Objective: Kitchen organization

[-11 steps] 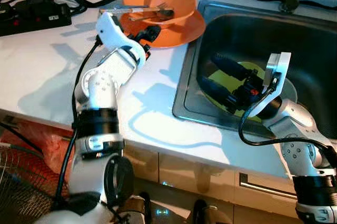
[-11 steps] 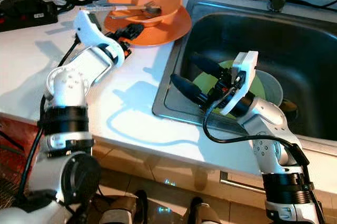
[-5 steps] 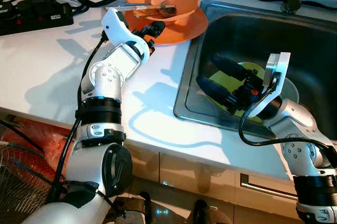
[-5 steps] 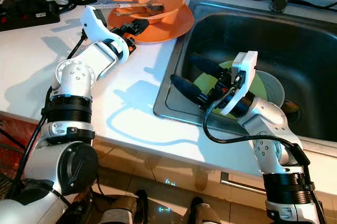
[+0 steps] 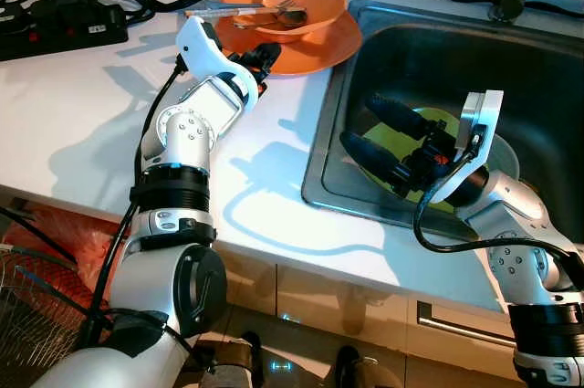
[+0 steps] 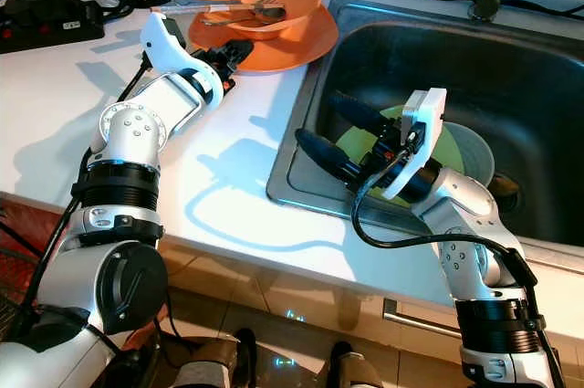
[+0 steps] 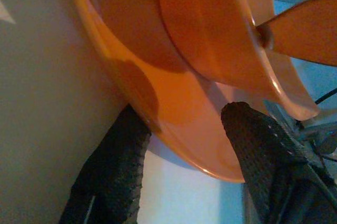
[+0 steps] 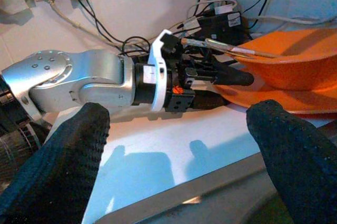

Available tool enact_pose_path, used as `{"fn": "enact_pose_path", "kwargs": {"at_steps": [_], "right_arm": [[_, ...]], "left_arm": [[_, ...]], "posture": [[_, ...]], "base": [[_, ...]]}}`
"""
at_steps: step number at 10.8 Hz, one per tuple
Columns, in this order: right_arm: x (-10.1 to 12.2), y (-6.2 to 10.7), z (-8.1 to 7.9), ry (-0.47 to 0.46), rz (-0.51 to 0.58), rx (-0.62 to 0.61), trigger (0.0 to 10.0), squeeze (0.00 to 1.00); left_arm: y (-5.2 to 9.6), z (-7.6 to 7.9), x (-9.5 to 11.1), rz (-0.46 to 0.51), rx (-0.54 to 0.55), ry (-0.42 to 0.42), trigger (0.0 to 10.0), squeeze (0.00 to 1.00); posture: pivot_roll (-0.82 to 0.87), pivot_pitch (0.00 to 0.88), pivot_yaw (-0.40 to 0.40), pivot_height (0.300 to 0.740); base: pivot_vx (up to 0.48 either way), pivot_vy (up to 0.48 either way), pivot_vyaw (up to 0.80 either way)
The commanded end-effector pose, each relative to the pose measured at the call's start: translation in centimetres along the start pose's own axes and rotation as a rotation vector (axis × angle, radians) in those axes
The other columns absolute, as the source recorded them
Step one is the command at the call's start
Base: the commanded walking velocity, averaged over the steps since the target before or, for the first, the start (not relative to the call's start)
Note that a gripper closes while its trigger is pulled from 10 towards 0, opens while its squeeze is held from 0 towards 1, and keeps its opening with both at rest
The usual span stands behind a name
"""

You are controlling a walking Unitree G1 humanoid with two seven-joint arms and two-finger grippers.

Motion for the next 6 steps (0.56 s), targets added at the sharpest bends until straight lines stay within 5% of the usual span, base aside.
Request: {"fn": "enact_pose_path", "kwargs": {"at_steps": [1, 6], "right_arm": [[0.41, -0.17, -0.47, 0.022, -0.007, 0.025, 10.0, 0.0], [0.42, -0.08, -0.53, 0.021, -0.012, 0.029, 10.0, 0.0]], "left_arm": [[-0.33, -1.17, -2.67, -0.095, 0.044, -0.007, 10.0, 0.0], [-1.21, -1.46, -2.17, -0.076, 0.072, 0.043, 10.0, 0.0]], "posture": [[0.08, 0.25, -0.002, 0.74], [0.07, 0.253, -0.008, 0.74]], "base": [[0.0, 0.0, 0.0], [0.0, 0.0, 0.0]]}}
Point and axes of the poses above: a point about 5 cm out from each wrist's last joint towards the gripper, its own y axis pointing back from the gripper into the wrist, its own x axis along the axis of the wrist's last joint, z = x × y, the point moved 5 cm from there along -y, pointing out of the wrist towards the gripper, and after that the axes turned 13 degrees about -y, right-handed, at the moved point
